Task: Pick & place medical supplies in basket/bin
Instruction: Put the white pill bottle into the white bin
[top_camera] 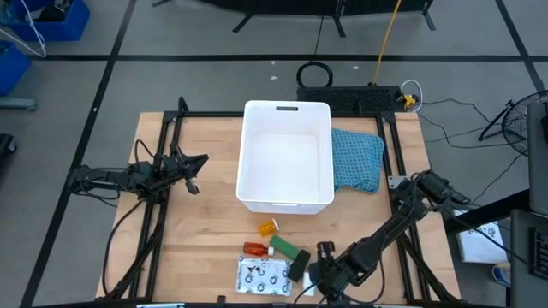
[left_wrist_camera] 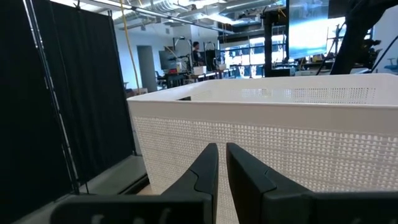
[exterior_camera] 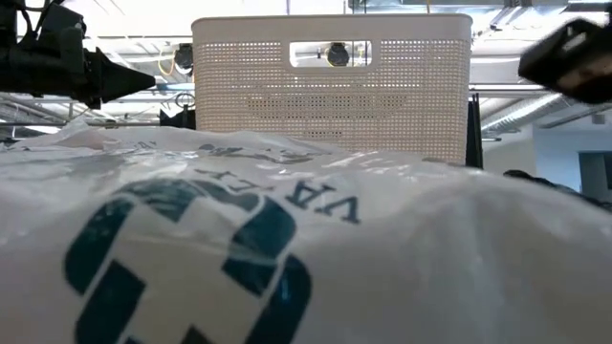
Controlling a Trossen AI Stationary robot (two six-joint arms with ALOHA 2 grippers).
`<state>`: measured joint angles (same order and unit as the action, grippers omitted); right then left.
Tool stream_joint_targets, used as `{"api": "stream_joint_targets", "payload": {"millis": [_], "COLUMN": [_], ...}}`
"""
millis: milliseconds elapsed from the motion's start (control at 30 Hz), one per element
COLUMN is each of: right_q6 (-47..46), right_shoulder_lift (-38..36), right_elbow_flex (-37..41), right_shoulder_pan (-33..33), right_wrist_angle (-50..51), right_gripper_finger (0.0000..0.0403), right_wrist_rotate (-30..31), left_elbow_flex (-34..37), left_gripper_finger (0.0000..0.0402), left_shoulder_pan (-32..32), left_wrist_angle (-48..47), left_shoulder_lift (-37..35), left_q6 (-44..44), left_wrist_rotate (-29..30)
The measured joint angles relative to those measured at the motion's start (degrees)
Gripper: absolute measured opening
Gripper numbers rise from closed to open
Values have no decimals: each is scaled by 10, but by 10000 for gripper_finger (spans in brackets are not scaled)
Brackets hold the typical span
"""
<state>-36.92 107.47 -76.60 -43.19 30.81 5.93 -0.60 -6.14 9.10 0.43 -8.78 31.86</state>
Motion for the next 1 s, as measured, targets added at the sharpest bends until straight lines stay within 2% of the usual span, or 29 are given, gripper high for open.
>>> {"api": "stream_joint_targets", "payload": {"millis": [133,267,367,533,633,767,867,1000], "right_q6": [35,189,311,411,457,530,577,632], "right_shoulder_lift": [-36,-57,-59,-60,-60,-47,-27,-2], "right_elbow_flex": [0,-1,-9,-55,-62,-63,-63,-63], "right_shoulder_pan": [0,-4,-4,20,33,36,30,15], "right_wrist_angle": [13,-27,-24,41,37,21,3,-32], "right_gripper_finger": [76,74,70,80,110,170,220,279], "right_wrist_rotate": [2,-7,-40,-43,-41,-40,-17,44], "left_elbow_flex": [0,0,0,0,0,0,0,0], "left_gripper_finger": [35,35,35,35,35,35,35,35], "left_shoulder_pan": [0,0,0,0,0,0,0,0], "left_wrist_angle": [0,0,-1,-5,-7,-16,-35,-47], "left_shoulder_lift": [0,0,0,0,0,0,0,0], "left_q6": [0,-3,-5,-3,11,37,51,53], "left_wrist_rotate": [0,0,0,1,1,1,0,0]}}
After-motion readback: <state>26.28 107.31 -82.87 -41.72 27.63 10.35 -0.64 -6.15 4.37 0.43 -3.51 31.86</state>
